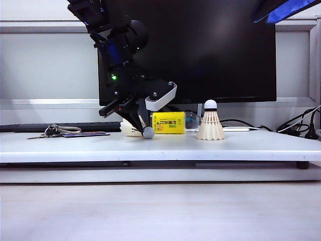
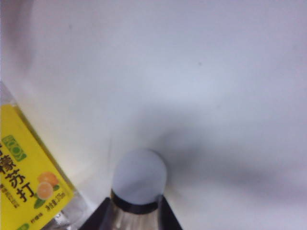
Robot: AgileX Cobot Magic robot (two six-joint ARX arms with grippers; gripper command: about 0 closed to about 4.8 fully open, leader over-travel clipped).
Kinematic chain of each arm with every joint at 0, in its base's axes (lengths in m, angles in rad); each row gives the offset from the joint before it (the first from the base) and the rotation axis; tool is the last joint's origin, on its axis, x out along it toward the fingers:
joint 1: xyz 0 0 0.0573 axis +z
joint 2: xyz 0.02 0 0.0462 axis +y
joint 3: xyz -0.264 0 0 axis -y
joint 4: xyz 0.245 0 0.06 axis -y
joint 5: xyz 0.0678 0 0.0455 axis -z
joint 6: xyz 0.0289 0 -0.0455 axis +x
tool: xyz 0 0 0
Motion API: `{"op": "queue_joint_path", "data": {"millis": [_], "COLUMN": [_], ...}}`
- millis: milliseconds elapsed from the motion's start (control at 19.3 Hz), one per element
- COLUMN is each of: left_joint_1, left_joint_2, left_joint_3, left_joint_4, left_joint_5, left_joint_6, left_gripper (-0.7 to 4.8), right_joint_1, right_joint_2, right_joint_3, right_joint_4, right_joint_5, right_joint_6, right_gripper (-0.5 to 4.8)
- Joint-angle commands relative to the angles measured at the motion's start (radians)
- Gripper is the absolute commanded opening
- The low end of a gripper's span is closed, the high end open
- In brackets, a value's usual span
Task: Stack the badminton balls on the table vertically.
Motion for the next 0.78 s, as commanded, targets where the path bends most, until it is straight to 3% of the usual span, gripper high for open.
{"op": "queue_joint_path", "data": {"millis": [52, 779], "left_joint_1": [-0.004, -0.032], "left_joint_2": [0.006, 0.031], "left_joint_3": [0.0, 0.0], "left_joint_4": [-0.026, -0.024], "left_joint_5": [0.013, 0.004], "left_joint_6": [0.016, 0.017], "left_gripper": [1.6, 1.61], "right_joint_1": [0.0, 0.0], "right_joint_2": [-0.002, -0.002], "right_joint_3": [0.003, 0.003], "right_joint_4": [0.018, 0.015], "right_joint_5": [-0.001, -0.002], "right_joint_6": [0.006, 0.009], "right_gripper": [2.28, 2.29]}}
